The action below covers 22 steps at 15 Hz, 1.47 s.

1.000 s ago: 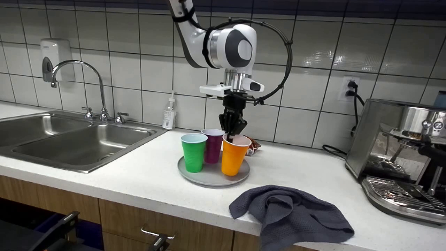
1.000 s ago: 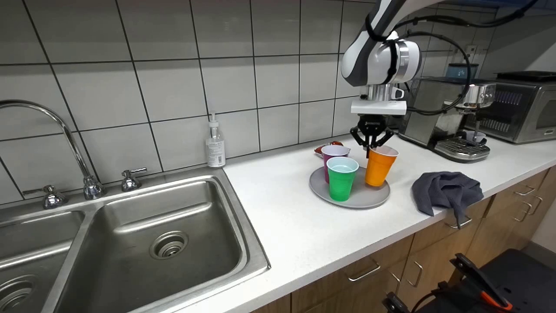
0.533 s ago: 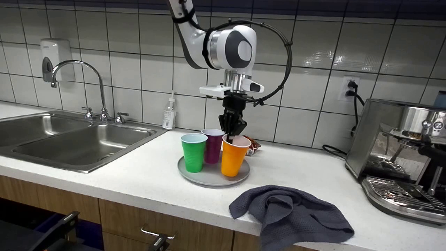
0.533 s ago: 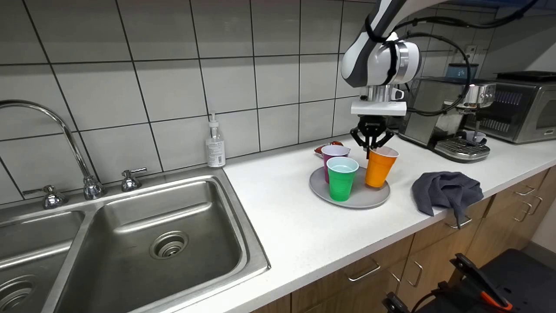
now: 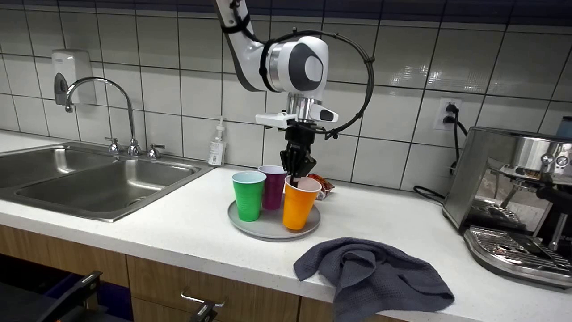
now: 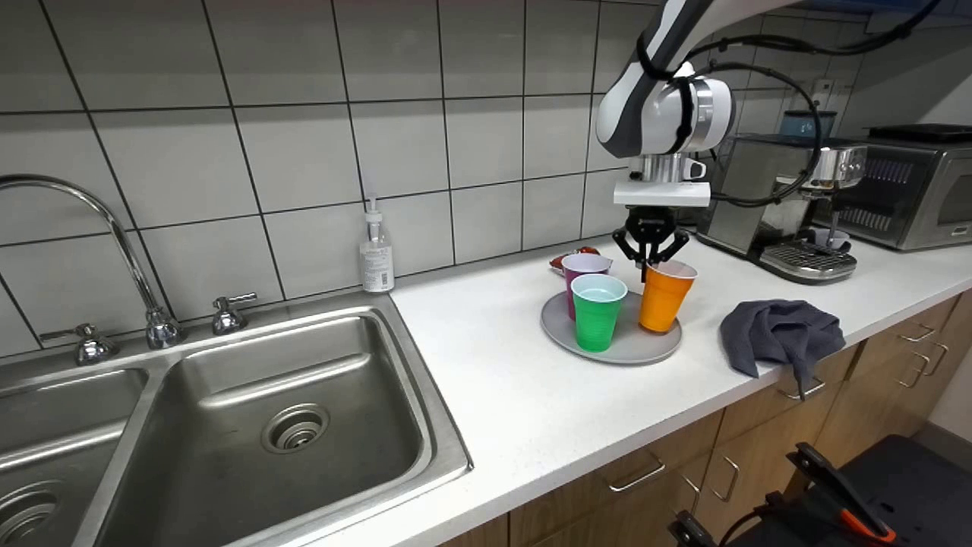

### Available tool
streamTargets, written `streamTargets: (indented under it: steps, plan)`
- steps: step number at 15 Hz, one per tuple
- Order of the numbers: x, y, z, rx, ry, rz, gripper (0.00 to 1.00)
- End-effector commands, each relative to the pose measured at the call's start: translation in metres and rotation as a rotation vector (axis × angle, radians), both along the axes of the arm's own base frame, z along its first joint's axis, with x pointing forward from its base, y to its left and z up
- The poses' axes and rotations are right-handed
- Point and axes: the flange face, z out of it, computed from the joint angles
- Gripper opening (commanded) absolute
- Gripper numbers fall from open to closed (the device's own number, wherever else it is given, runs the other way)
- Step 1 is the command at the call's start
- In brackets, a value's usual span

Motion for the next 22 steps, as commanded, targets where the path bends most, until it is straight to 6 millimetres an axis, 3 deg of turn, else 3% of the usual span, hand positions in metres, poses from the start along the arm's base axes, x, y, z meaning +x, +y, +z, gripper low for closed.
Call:
streamTargets:
  steps: [1,3,4,5,7,14,16,22]
  plan:
    - [0.002,-0.002,0.002,-0.002,-0.011,-0.009,0.01]
    - [0.002,-0.002,0.002,-0.002,-0.011,-0.009,0.01]
    - [0.002,-0.002,0.002,-0.003,-0.011,-0.009,0.28]
    - [0.002,-0.002,0.002,-0.003,-0.011,-0.009,0.29]
    - [0.002,-0.002,0.002,-0.003,-0.012,-0.011,0.42]
    - [0.002,-0.002,0.006,-0.001,-0.021,-0.011,0.95]
    - [0.002,-0.001,0.01,0.002,-0.03,-0.008,1.0]
    - [0.001,-0.001,0.021,0.001,-0.056,-0.005,1.0]
